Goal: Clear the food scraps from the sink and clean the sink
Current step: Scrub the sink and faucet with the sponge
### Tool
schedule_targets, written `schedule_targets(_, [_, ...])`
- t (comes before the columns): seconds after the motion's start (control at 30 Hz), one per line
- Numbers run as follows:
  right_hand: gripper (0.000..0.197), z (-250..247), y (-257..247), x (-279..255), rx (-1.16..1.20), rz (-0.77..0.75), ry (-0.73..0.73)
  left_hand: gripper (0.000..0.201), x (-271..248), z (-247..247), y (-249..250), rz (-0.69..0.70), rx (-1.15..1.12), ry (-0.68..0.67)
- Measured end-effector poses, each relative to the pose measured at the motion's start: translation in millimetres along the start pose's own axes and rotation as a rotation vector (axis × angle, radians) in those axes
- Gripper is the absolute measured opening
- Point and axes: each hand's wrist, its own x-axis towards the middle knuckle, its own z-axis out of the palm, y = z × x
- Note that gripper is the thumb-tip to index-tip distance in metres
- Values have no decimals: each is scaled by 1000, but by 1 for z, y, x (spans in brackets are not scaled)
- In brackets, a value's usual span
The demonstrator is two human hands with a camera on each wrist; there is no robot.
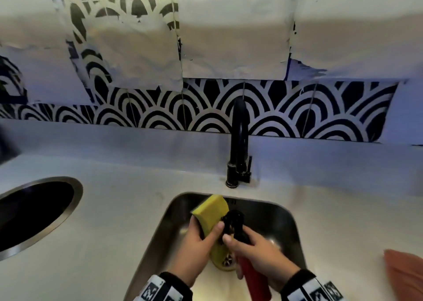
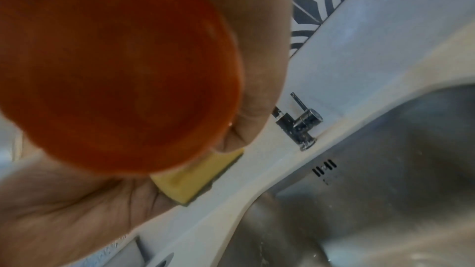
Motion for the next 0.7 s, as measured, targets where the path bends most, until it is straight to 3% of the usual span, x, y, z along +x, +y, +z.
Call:
schedule_targets(0.13, [42,20,0,10,117,49,1,60,16,-23,-2,3,5,-31])
schedule_targets(0.3, [36,38,-1,17,142,49,53,43,28,-41,-3,-21,24,-59])
schedule_targets(0.47, [37,42,1,13,163,15,86,42,35,-52,-9,-97,-109,-46])
schedule_targets(0.7, [40,39,-1,8,103,27,115,46,30,-46,-8,-89,-164,-72])
